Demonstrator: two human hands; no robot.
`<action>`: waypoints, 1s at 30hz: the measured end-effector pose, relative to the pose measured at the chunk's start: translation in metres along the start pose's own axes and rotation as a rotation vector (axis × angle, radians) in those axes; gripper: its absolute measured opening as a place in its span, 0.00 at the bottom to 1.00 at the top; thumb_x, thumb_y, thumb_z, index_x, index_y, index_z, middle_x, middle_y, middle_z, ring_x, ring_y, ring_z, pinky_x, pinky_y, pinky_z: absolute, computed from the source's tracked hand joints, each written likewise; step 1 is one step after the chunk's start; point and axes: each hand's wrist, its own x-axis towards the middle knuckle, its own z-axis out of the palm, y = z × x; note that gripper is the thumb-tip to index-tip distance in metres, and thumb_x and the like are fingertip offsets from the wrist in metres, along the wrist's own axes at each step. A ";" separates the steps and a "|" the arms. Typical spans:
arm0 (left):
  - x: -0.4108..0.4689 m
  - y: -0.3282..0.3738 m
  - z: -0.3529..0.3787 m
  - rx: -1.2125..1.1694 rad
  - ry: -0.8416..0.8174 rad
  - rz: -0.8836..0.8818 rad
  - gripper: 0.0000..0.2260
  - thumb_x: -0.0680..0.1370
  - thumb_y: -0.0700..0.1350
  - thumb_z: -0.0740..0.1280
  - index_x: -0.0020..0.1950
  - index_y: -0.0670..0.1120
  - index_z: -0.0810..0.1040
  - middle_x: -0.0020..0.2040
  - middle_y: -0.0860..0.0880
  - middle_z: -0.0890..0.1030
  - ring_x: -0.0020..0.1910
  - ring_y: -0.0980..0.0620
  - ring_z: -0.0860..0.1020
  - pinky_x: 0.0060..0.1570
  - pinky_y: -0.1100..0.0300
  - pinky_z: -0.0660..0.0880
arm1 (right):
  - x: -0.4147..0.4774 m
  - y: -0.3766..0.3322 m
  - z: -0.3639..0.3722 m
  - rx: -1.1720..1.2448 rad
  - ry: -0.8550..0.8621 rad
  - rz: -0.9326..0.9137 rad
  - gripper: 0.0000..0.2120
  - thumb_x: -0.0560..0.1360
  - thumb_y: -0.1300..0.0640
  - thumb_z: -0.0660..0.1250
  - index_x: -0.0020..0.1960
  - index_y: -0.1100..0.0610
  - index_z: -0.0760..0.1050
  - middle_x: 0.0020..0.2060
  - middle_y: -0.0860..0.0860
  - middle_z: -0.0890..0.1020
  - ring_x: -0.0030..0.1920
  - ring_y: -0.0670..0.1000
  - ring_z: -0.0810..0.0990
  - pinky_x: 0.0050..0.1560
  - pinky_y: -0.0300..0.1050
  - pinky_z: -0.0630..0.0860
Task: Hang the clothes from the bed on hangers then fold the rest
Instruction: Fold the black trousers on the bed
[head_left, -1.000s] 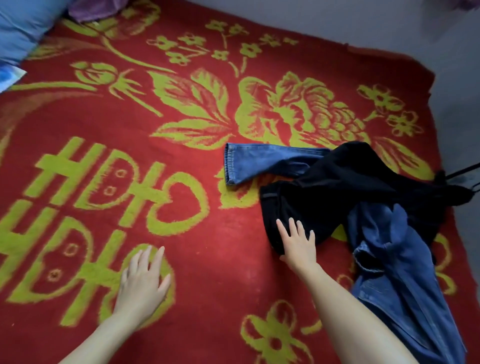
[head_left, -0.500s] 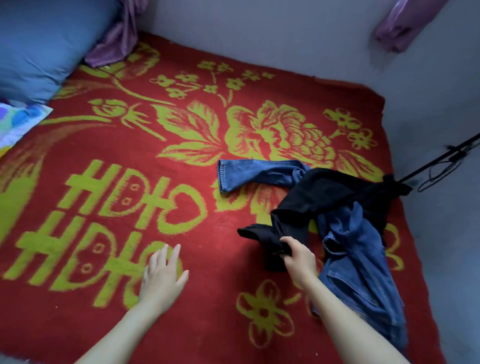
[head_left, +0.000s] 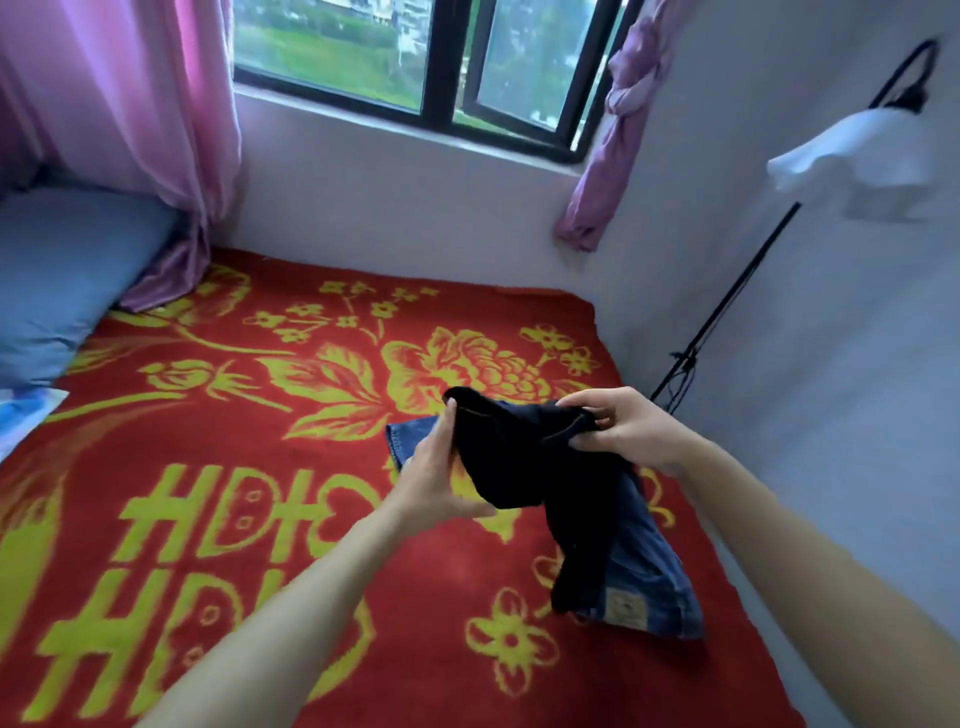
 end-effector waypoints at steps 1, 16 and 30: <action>-0.001 0.008 -0.014 -0.112 0.040 0.024 0.61 0.60 0.49 0.81 0.68 0.62 0.31 0.77 0.50 0.52 0.75 0.49 0.55 0.70 0.48 0.62 | -0.010 -0.019 0.004 0.018 -0.038 -0.012 0.20 0.69 0.70 0.71 0.48 0.45 0.79 0.38 0.41 0.83 0.40 0.39 0.80 0.45 0.32 0.76; -0.077 0.117 -0.118 -0.410 -0.064 0.105 0.07 0.70 0.38 0.74 0.35 0.49 0.84 0.30 0.54 0.82 0.29 0.60 0.81 0.29 0.70 0.74 | -0.140 -0.056 0.063 0.497 0.208 0.193 0.22 0.73 0.69 0.65 0.66 0.56 0.71 0.42 0.53 0.84 0.40 0.49 0.83 0.37 0.38 0.78; -0.159 0.249 -0.061 0.054 0.195 0.271 0.13 0.73 0.50 0.72 0.29 0.51 0.75 0.32 0.48 0.79 0.35 0.49 0.79 0.36 0.58 0.75 | -0.235 -0.060 0.252 0.049 0.963 0.272 0.48 0.70 0.42 0.70 0.77 0.56 0.46 0.75 0.54 0.54 0.75 0.53 0.51 0.73 0.46 0.53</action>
